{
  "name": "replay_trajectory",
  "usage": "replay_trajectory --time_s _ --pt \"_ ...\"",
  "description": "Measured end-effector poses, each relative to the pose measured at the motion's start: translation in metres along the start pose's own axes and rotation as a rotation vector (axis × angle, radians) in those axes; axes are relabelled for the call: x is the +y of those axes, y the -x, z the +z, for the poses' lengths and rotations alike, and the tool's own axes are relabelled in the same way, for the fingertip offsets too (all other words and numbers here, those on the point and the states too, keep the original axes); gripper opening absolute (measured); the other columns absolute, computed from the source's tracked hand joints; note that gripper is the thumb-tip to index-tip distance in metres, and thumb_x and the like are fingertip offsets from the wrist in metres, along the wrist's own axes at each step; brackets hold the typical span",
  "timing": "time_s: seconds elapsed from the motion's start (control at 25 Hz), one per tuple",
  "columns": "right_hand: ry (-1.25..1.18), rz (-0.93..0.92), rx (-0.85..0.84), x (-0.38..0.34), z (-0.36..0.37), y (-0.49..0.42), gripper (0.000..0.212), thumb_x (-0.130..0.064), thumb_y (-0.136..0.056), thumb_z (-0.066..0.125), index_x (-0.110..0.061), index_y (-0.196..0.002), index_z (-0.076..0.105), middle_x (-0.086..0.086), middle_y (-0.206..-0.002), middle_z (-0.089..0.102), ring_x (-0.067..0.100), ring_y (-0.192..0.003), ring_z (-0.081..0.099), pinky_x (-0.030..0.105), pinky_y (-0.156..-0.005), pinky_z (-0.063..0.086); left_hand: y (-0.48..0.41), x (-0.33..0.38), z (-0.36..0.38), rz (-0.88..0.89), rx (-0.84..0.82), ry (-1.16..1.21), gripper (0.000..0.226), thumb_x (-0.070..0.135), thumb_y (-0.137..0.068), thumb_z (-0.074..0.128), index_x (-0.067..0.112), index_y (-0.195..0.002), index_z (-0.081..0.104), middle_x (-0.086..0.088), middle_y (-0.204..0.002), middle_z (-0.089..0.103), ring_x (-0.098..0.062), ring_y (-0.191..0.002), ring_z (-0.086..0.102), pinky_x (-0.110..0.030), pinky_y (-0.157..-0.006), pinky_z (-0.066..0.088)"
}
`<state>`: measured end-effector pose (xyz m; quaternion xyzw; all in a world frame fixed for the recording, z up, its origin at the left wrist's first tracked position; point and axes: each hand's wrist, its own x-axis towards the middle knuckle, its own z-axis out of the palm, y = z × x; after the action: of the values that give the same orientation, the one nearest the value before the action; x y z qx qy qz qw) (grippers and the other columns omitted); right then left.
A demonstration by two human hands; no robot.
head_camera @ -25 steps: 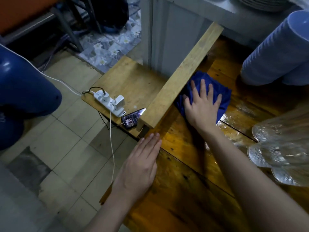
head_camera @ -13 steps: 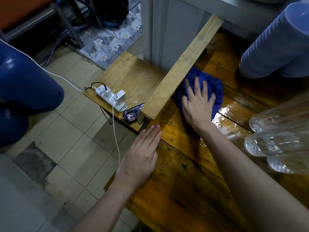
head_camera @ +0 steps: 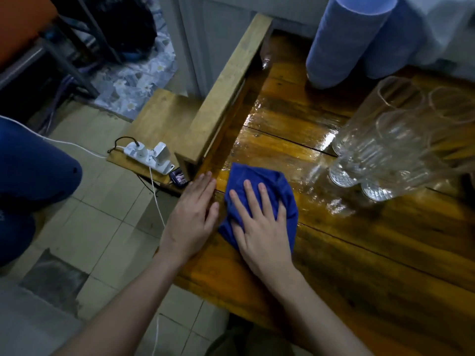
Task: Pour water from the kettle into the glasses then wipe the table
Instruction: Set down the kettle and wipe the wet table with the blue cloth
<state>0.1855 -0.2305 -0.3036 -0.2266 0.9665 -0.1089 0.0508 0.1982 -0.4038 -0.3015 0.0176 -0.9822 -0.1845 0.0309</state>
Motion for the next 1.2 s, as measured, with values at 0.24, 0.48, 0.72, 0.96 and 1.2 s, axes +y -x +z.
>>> replay_trajectory --time_s 0.24,0.48,0.72,0.96,1.2 --pt "0.004 0.043 -0.016 0.016 -0.001 0.072 0.063 -0.049 -0.096 0.033 -0.033 -0.156 0.021 0.001 -0.165 0.015 0.025 -0.152 0.012 0.051 -0.114 0.013 0.003 0.005 -0.004 0.043 -0.023 -0.12 0.075 0.057 -0.092 0.038 0.008 -0.148 0.035 -0.01 -0.155 0.034 -0.021 -0.145 0.029 -0.04 -0.118 0.026" --pt "-0.017 0.114 -0.008 0.026 -0.001 0.107 0.061 -0.05 -0.097 0.031 -0.032 -0.155 0.023 0.001 -0.164 0.018 0.026 -0.151 0.015 0.052 -0.113 0.014 0.004 0.01 -0.003 0.057 -0.026 -0.251 0.064 0.044 -0.098 0.027 0.002 -0.145 0.039 -0.018 -0.15 0.039 -0.03 -0.14 0.036 -0.043 -0.115 0.031" --pt "-0.045 0.152 -0.006 0.043 -0.009 0.115 0.061 -0.05 -0.097 0.03 -0.034 -0.155 0.02 0.0 -0.165 0.014 0.024 -0.152 0.01 0.051 -0.115 0.01 0.025 0.07 0.008 0.106 -0.045 -0.25 0.057 0.035 -0.097 0.034 0.001 -0.142 0.041 -0.019 -0.147 0.043 -0.031 -0.137 0.04 -0.047 -0.115 0.031" --pt "-0.024 0.286 0.058 0.11 -0.022 0.15 0.061 -0.048 -0.097 0.033 -0.034 -0.155 0.023 0.001 -0.164 0.018 0.023 -0.151 0.014 0.05 -0.117 0.012 0.045 0.162 0.051 0.372 -0.153 -0.135 0.055 0.03 -0.098 0.033 0.005 -0.146 0.038 -0.014 -0.153 0.036 -0.024 -0.143 0.033 -0.044 -0.118 0.027" --pt "-0.003 0.461 0.081 0.189 -0.038 0.207 0.058 -0.049 -0.098 0.032 -0.035 -0.154 0.025 -0.002 -0.165 0.017 0.021 -0.152 0.011 0.05 -0.12 0.013 0.049 0.218 0.075 0.512 -0.219 -0.17 0.057 0.037 -0.098 0.031 0.009 -0.148 0.036 -0.009 -0.157 0.029 -0.023 -0.147 0.026 -0.049 -0.118 0.022"
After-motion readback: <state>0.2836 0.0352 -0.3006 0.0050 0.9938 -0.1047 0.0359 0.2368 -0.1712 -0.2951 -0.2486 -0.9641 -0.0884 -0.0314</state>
